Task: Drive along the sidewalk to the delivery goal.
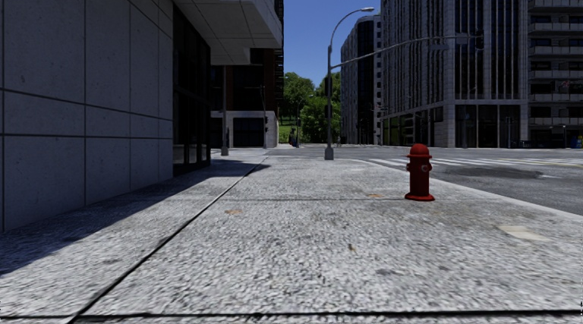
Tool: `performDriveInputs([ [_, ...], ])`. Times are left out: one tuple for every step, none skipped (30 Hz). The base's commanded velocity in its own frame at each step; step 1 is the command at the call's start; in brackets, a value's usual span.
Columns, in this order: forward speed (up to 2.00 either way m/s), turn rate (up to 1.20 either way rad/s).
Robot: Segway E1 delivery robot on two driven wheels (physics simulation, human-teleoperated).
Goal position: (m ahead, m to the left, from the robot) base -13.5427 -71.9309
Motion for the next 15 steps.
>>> performDriveInputs([
  [2.0,0.0],
  [2.0,0.0],
  [2.0,0.0],
  [2.0,0.0],
  [2.0,0.0],
  [2.0,0.0],
  [2.0,0.0],
  [2.0,0.0],
  [2.0,0.0],
  [2.0,0.0],
  [2.0,0.0],
  [2.0,0.0],
  [2.0,0.0],
  [2.0,0.0],
  [2.0,0.0],
])
